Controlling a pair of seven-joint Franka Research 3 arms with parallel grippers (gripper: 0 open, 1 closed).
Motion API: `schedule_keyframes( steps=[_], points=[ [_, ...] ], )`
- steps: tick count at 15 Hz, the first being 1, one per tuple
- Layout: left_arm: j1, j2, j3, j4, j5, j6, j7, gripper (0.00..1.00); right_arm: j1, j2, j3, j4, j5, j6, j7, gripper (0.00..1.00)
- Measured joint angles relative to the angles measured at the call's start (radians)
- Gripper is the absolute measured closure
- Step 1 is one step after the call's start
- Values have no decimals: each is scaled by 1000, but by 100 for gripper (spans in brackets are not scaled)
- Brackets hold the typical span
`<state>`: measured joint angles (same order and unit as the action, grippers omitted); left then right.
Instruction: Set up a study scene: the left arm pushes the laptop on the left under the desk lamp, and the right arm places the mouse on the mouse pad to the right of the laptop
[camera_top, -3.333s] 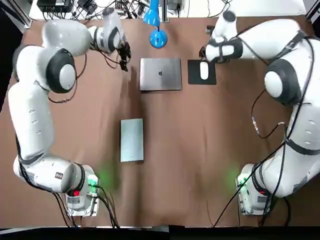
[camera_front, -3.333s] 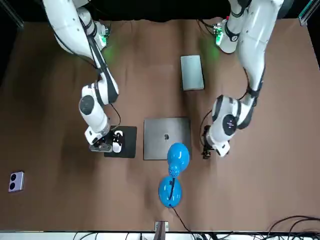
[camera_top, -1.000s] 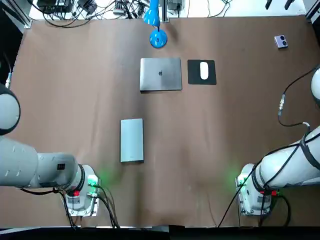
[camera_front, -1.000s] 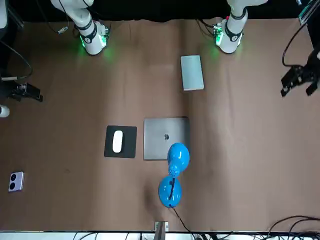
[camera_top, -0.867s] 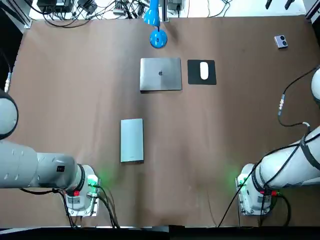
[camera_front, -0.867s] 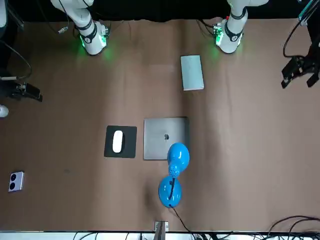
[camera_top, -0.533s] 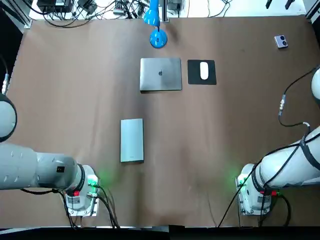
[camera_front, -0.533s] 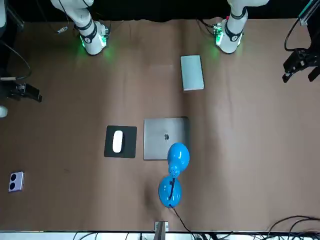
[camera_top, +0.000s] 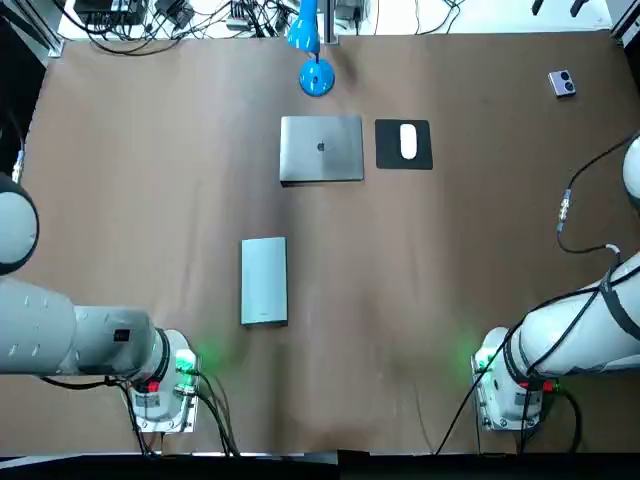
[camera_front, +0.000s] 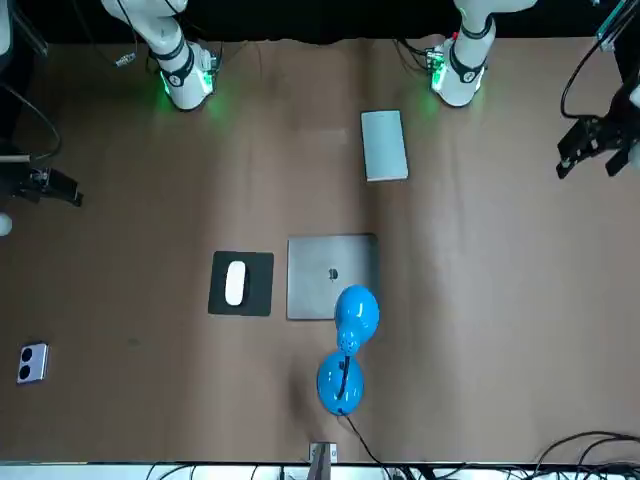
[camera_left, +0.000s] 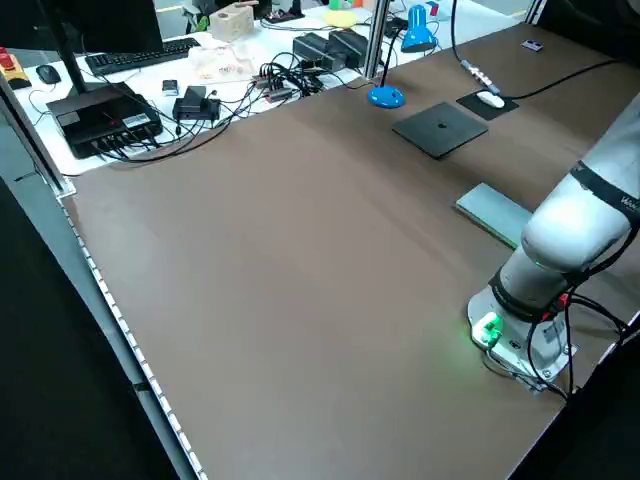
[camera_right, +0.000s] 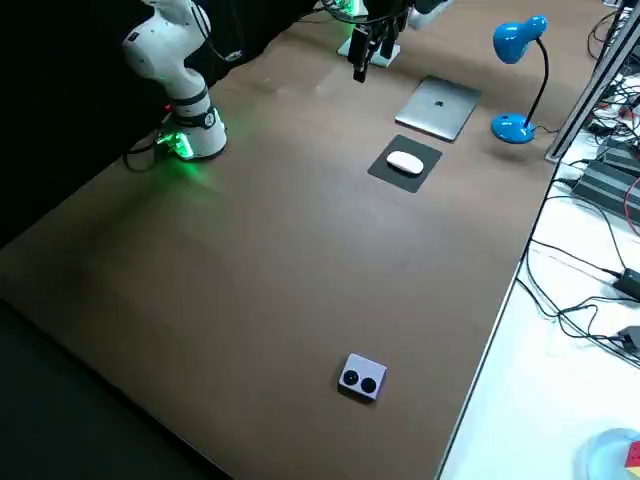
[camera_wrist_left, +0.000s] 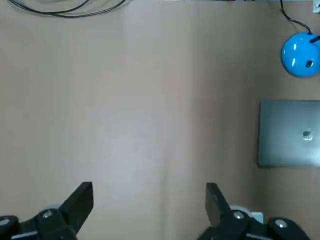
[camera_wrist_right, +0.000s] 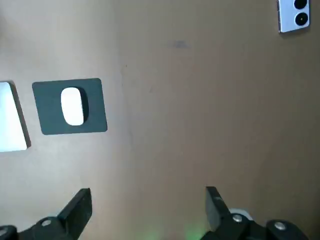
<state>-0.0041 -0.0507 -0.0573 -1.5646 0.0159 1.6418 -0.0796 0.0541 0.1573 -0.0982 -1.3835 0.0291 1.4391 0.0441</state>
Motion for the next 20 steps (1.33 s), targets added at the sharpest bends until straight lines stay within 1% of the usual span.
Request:
schedule_keyframes(
  steps=[3,7,11,14,18,20],
  points=[
    [2,19,-1,-19,-1,18,0,0,-1,0,0,0,9,37,1,0],
    [2,19,-5,-22,-2,32,0,0,-9,0,0,0,32,68,3,0],
    [3,11,-7,-10,-3,42,16,0,-13,0,-1,0,33,71,3,0],
    [11,7,-1,9,-3,43,84,0,-13,0,-1,0,33,73,3,0],
    [16,10,0,9,-3,42,20,0,-13,0,-1,0,33,78,3,0],
    [16,12,0,9,-3,42,21,0,-13,0,-1,0,33,78,3,0]
  ],
)
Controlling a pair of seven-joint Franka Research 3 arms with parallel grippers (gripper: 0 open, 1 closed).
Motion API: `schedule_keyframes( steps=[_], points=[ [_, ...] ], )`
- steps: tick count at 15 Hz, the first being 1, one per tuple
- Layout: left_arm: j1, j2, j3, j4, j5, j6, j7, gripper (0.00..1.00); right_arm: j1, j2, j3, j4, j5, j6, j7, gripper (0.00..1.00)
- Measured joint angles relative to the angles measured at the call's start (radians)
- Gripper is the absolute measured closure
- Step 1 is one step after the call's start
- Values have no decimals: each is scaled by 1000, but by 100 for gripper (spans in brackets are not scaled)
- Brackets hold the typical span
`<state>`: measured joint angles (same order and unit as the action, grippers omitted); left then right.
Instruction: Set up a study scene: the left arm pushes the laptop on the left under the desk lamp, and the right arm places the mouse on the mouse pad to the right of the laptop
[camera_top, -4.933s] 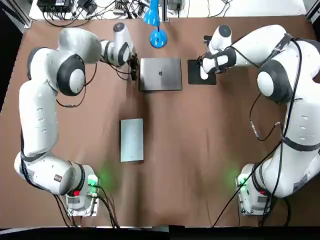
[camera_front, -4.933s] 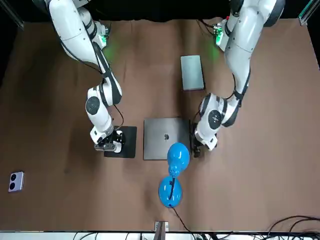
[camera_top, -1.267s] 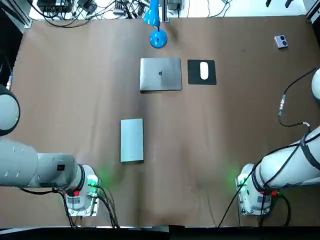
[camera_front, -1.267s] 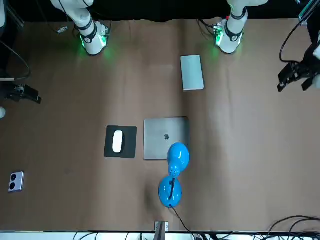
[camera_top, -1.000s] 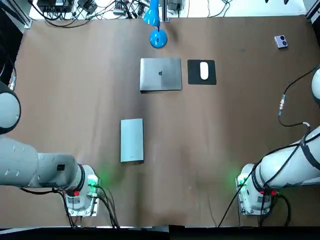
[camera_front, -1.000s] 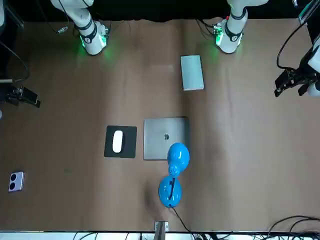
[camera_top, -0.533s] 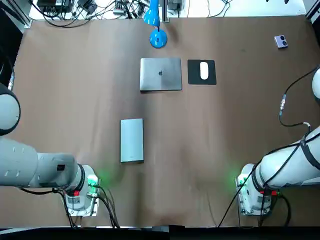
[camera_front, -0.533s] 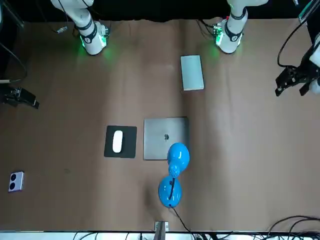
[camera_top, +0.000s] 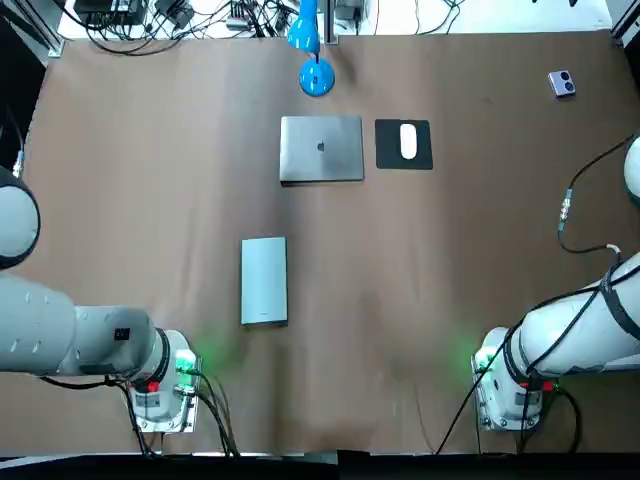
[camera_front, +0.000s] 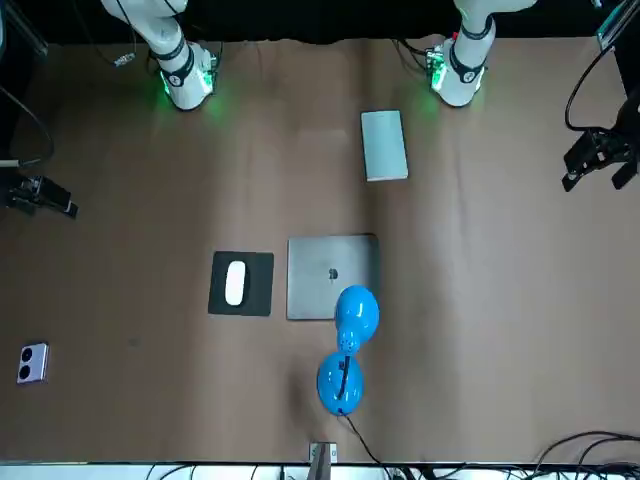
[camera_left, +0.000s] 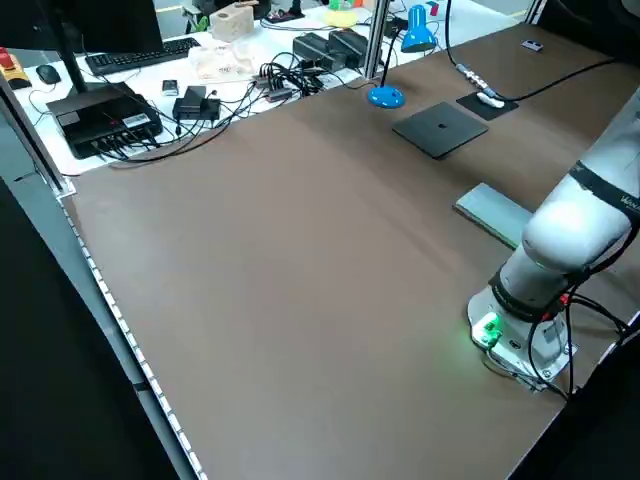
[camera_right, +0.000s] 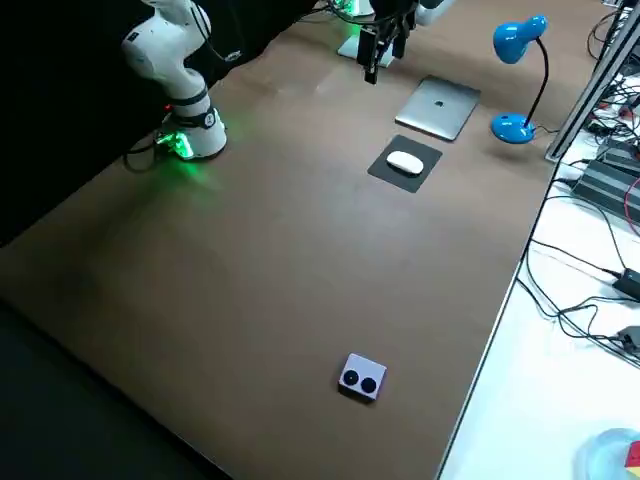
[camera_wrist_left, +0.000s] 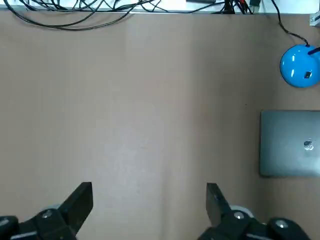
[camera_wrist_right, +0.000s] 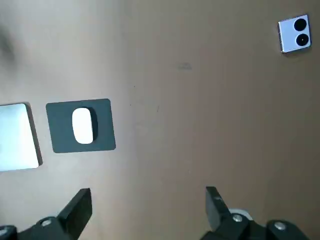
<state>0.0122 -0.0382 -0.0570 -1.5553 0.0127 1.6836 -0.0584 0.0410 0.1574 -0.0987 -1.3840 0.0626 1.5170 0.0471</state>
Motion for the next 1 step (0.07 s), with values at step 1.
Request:
schedule_keyframes(
  steps=[1],
  points=[
    [1,1,0,0,0,0,5,0,0,0,0,0,0,0,0,0]
  ],
)
